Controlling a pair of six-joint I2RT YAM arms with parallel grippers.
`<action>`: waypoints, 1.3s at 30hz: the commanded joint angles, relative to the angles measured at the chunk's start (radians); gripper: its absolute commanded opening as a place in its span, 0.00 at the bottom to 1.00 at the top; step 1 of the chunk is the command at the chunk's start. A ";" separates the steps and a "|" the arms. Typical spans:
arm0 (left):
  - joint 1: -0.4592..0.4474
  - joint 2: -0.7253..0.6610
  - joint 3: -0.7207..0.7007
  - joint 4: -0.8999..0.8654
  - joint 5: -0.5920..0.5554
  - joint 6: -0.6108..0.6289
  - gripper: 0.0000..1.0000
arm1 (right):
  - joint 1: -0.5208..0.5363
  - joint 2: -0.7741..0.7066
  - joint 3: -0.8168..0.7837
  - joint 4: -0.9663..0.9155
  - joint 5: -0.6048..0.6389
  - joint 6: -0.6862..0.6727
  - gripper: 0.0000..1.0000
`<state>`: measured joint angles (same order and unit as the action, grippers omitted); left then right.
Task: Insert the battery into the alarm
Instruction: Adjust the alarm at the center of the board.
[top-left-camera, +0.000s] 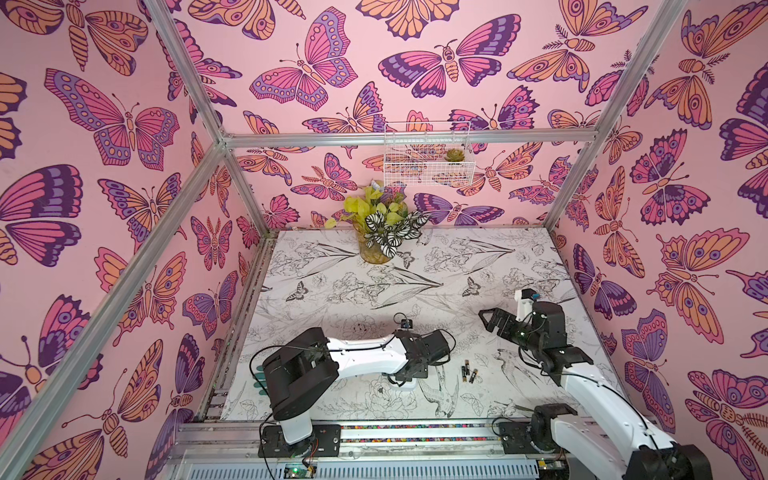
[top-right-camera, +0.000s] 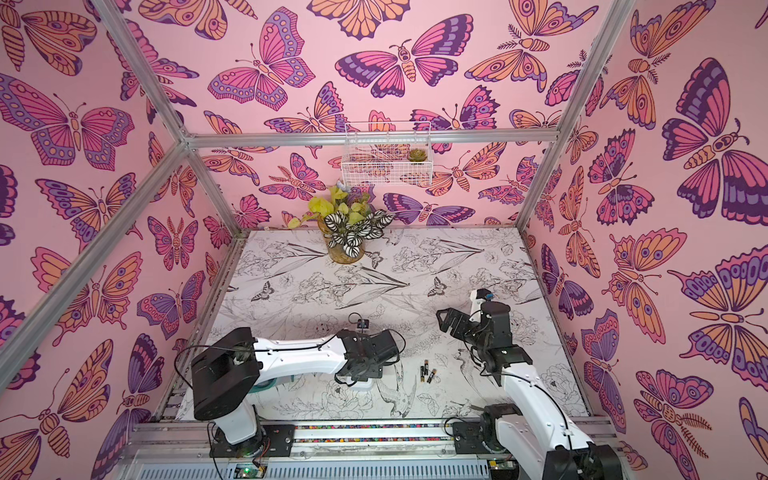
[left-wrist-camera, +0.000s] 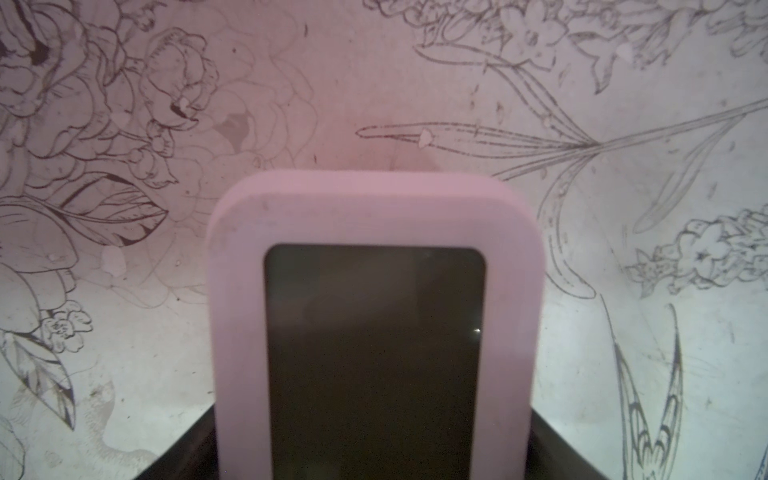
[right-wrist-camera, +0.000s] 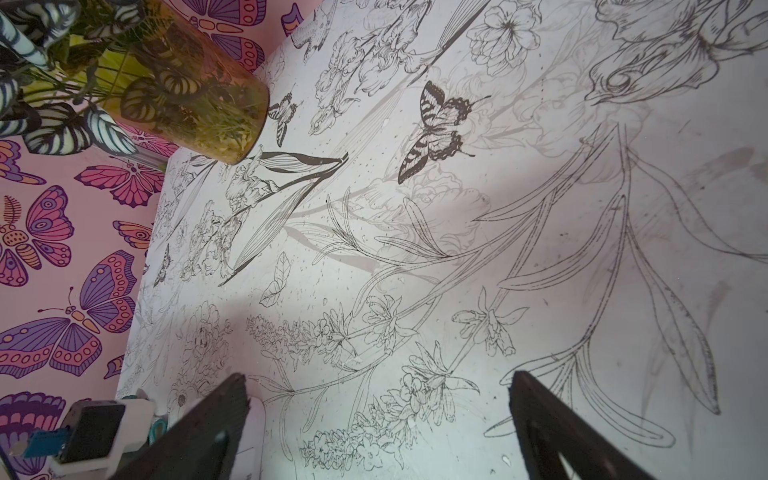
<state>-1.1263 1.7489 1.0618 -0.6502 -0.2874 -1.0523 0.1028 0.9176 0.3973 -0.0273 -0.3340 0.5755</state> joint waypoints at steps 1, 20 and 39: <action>0.008 -0.038 -0.010 0.051 0.008 0.005 0.74 | 0.014 0.027 -0.015 0.078 -0.013 -0.015 0.99; 0.264 -0.315 -0.402 0.906 0.384 -0.213 0.58 | 0.561 -0.245 0.032 -0.095 0.075 0.082 0.99; 0.258 -0.410 -0.528 1.143 0.412 -0.346 0.58 | 0.816 -0.034 0.022 0.182 0.248 0.152 0.88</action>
<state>-0.8581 1.3632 0.5545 0.4316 0.1127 -1.3800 0.8948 0.8574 0.3763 0.0731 -0.1299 0.7273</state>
